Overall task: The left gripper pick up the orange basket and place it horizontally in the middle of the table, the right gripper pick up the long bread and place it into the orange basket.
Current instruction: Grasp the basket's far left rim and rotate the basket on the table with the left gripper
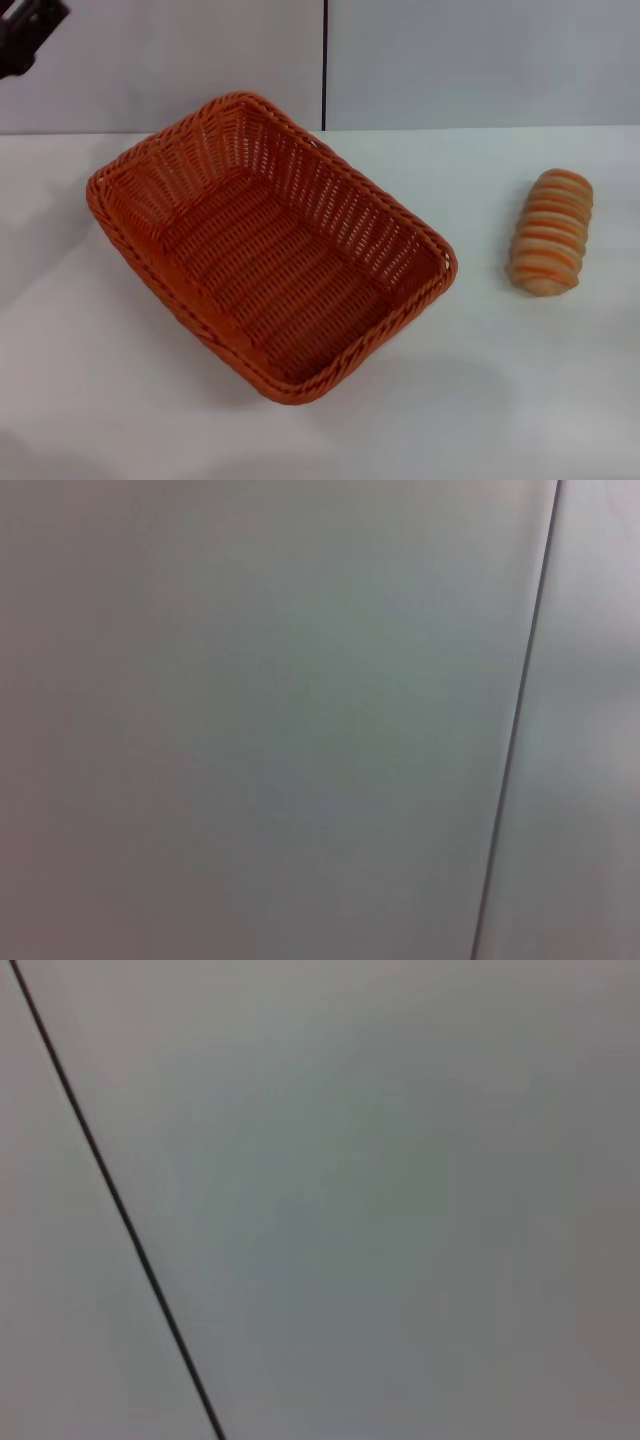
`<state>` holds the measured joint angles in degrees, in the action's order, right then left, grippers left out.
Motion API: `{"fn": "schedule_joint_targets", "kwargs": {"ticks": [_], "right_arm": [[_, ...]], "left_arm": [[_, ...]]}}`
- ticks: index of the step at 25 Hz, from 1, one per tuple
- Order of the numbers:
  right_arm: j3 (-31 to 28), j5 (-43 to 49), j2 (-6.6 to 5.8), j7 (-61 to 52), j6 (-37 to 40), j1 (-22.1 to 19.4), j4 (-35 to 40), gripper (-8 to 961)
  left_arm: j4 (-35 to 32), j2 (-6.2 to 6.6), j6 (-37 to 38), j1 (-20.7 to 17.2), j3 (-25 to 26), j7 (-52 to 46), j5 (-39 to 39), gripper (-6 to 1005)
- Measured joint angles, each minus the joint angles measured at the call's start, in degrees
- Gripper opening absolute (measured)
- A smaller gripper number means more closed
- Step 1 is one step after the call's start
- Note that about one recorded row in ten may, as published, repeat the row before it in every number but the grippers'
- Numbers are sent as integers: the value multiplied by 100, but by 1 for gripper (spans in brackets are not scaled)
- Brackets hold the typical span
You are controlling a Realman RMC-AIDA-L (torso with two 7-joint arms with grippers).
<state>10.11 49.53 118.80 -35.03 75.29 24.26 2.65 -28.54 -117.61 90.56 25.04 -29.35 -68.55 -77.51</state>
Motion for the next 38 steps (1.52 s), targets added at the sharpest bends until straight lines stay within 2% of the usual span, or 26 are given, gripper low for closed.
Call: {"fn": "schedule_joint_targets", "kwargs": {"ticks": [2, 5, 6, 8, 9, 11, 14, 19, 21, 25, 26, 36, 38], "right_arm": [[-22, -6, 2, -3, 0, -44, -14, -2], [-29, -10, 3, -4, 0, -78, -19, -2], [-29, -12, 3, -5, 0, -84, -25, -2], [-29, -13, 3, -6, 0, -85, -25, -2], [-29, -14, 3, -6, -4, -86, -26, -2], [-28, -16, 3, -7, -39, -88, -28, -2], [-27, -18, 3, -12, -92, -82, -28, -2], [-27, -21, 3, -14, -155, -41, -28, -2], [-27, -22, 3, -16, -169, -17, -28, -2], [-27, -23, 3, -17, -172, -1, -27, -1], [-27, -22, 3, -19, -180, 4, -27, -1], [-36, -23, 3, -22, -245, -10, 9, -1], [-36, -23, 3, -22, -244, -14, 10, -1]], "left_arm": [[-577, 36, -479, 7, -392, -505, -164, 530], [-1144, 99, -875, 49, -614, -1089, -583, 664], [-1410, 181, -1029, 137, -641, -1487, -1005, 702], [-1471, 213, -1065, 171, -642, -1617, -1144, 776], [-1543, 301, -1096, 246, -645, -1857, -1415, 813], [-1624, 486, -1068, 412, -650, -2309, -2024, 814], [-1834, 540, -997, 521, -693, -2652, -2662, 811], [-2128, 490, -948, 634, -837, -3013, -3381, 797], [-2175, 416, -1009, 746, -916, -3140, -3765, 792], [-2180, 357, -1130, 827, -945, -3206, -4015, 781], [-2179, 294, -1285, 901, -949, -3250, -4252, 778], [-2046, 46, -1609, 1264, -1012, -3283, -5192, 750], [-2019, 38, -1663, 1285, -1045, -3288, -5234, 744]]}}
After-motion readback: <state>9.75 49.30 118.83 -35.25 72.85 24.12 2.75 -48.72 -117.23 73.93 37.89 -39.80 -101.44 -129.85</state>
